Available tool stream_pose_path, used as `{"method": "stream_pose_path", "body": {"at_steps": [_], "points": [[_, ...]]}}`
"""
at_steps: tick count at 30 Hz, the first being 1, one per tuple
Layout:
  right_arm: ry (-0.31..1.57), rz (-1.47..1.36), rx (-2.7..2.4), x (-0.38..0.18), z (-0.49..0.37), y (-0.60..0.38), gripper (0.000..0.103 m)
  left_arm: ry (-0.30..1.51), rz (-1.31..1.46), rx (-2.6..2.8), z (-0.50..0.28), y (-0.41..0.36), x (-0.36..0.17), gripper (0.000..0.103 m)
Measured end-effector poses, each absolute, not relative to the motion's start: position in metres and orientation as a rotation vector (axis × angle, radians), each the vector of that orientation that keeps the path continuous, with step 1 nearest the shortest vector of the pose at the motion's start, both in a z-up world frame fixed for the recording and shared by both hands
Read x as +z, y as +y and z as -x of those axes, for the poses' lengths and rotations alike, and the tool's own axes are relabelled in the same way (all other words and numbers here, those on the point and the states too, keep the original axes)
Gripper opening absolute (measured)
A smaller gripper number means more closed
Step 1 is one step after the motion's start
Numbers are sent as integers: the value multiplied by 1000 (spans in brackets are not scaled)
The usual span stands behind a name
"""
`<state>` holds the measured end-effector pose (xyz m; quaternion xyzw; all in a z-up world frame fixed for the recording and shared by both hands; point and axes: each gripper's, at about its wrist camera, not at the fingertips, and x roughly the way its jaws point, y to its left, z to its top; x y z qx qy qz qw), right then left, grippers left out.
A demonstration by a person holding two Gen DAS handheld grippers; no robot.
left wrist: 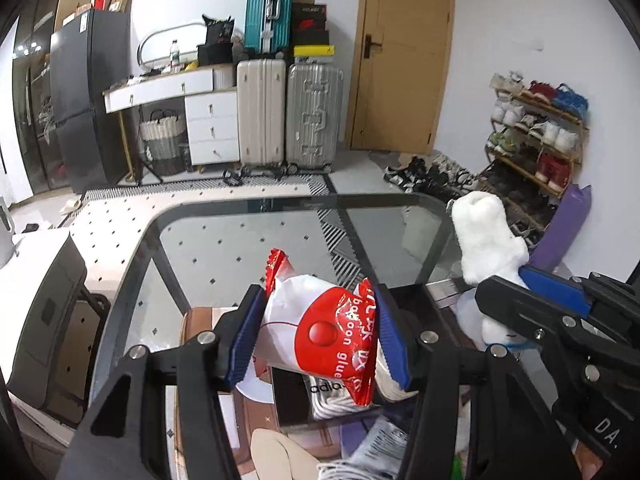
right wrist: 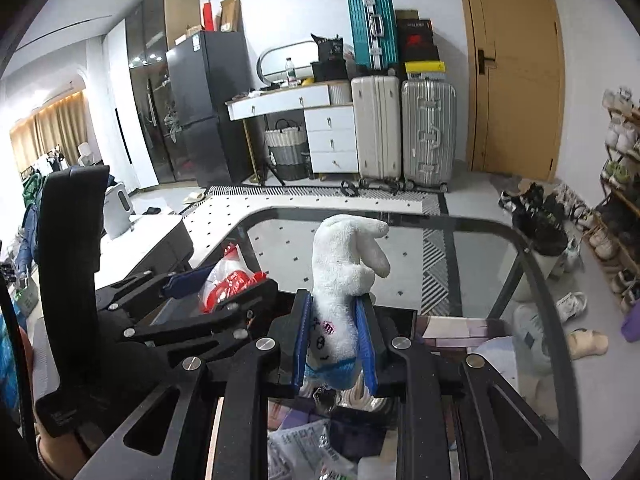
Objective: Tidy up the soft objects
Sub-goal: 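Carry the red bag and plush toy over the black box and release both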
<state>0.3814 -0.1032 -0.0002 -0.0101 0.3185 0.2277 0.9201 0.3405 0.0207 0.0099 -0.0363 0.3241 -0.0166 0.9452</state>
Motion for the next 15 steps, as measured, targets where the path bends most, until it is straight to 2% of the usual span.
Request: {"method": "stream_pose_path", "body": {"at_steps": [15], "points": [[861,20,447,-79,-434,-97,22,824,45,-47,-375,11,-44,54]]}}
